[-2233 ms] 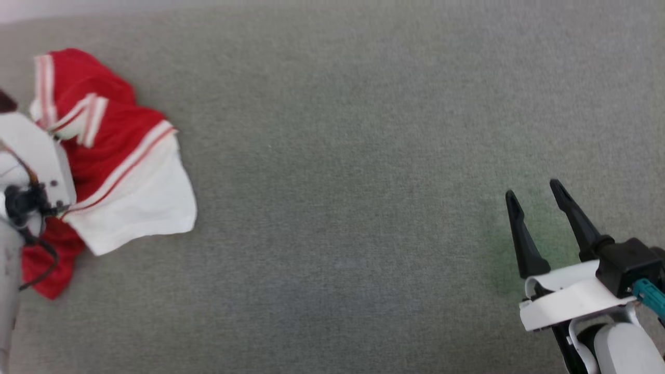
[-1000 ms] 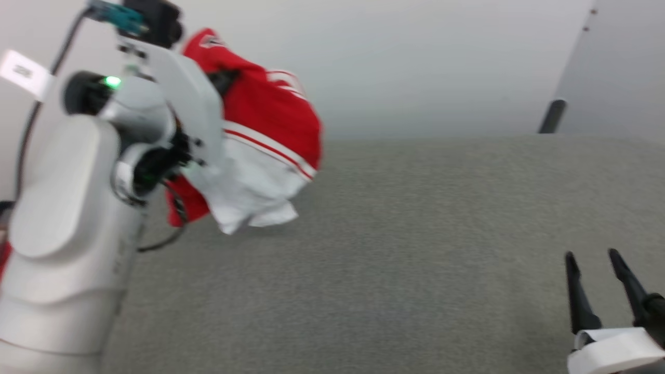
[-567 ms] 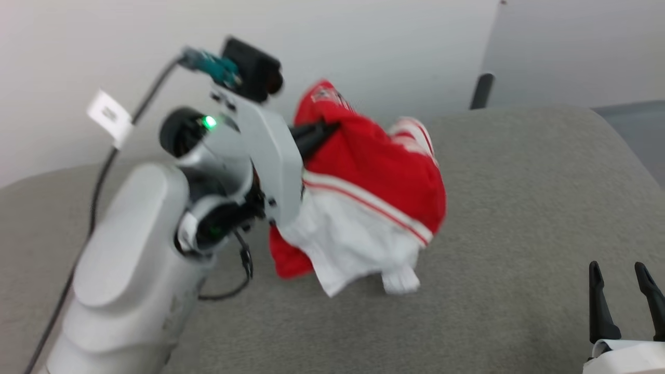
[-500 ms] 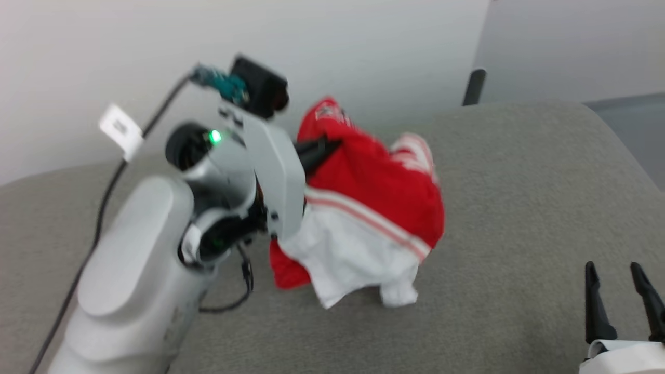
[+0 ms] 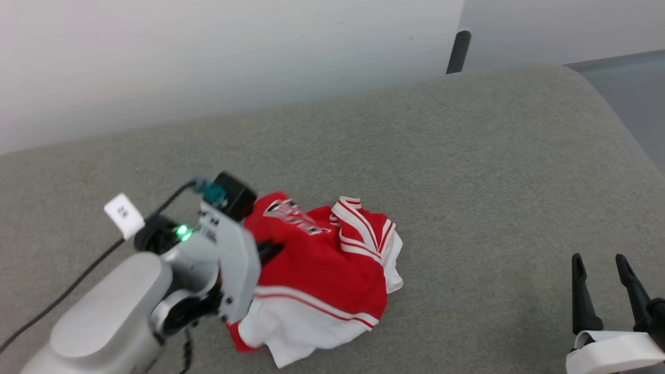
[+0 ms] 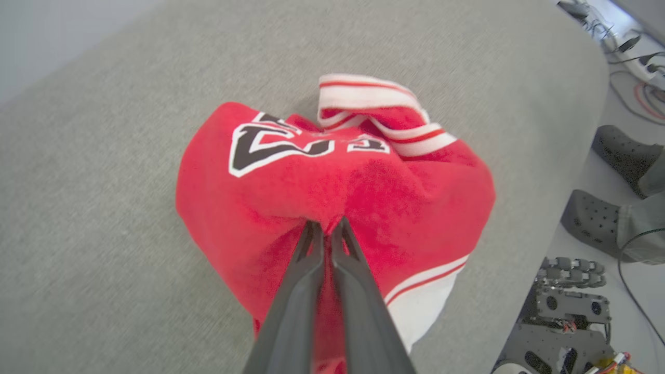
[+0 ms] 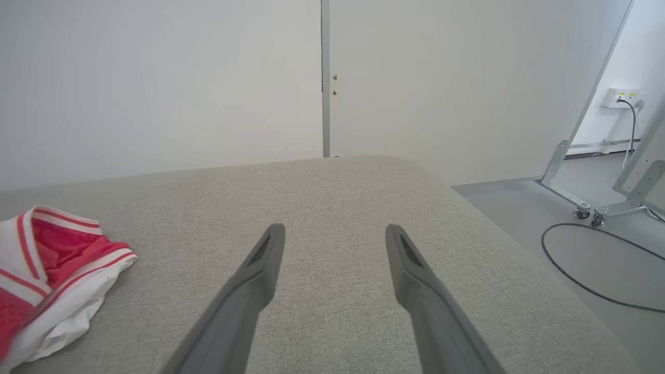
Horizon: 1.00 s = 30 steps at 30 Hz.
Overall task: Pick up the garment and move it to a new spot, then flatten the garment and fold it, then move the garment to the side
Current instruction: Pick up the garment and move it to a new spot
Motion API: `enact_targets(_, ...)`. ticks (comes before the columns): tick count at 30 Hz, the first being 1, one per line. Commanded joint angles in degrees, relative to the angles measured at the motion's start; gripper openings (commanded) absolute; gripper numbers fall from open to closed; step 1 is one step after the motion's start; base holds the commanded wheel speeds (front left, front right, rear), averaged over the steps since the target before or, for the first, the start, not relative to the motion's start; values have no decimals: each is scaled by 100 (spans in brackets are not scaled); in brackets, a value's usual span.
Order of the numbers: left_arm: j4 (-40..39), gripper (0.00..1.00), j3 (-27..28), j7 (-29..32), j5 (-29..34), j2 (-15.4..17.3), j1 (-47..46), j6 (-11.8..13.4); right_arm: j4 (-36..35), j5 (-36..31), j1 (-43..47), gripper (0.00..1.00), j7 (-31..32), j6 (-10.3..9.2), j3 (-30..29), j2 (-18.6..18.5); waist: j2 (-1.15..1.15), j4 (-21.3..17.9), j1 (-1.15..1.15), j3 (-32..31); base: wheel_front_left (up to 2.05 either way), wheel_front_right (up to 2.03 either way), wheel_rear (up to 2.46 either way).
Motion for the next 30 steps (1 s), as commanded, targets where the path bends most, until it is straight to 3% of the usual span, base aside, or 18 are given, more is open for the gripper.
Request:
enact_targets(1, 119, 0, -134, -109, -43, 100, 18, -15, 23, 27, -67, 100, -26, 0, 22, 10, 0, 59, 0, 27, 0, 0, 0)
enact_targets(4, 522, 8, -506, -352, -154, 281, -84, -15, 43, 46, -134, 100, -19, 0, 88, -17, 0, 147, 0, 29, 0, 0, 0)
enact_targets(8, 1022, 49, -874, -602, -363, 291, -279, -15, 75, 69, -156, 100, 28, 0, 162, -77, 0, 288, 0, -44, 0, 0, 0)
enact_targets(9, 1143, 78, -921, -674, -421, 268, -323, -15, 78, 69, -159, 100, 34, 0, 174, -95, 0, 327, 0, -87, 0, 0, 0)
enact_targets(11, 1292, 100, -1060, -769, -516, 201, -403, -15, 88, 90, -135, 100, 61, 0, 204, -135, 0, 407, 0, -197, 0, 0, 0)
enact_targets(21, 1748, 100, -1385, -1505, -603, 207, -548, -7, 3, 132, 154, 100, 141, 0, 314, -253, 0, 848, 0, -790, 0, 0, 0)
enact_targets(26, 1950, 100, -1283, -2254, -383, 236, -411, 54, -55, 147, 282, 100, 104, 0, 392, -262, 0, 1045, 0, -1017, 0, 0, 0)
enact_targets(30, 2025, 100, -1122, -3084, -230, 245, -177, 261, -67, 122, 418, 100, 38, 0, 447, -249, 0, 1169, 0, -1157, 0, 0, 0)
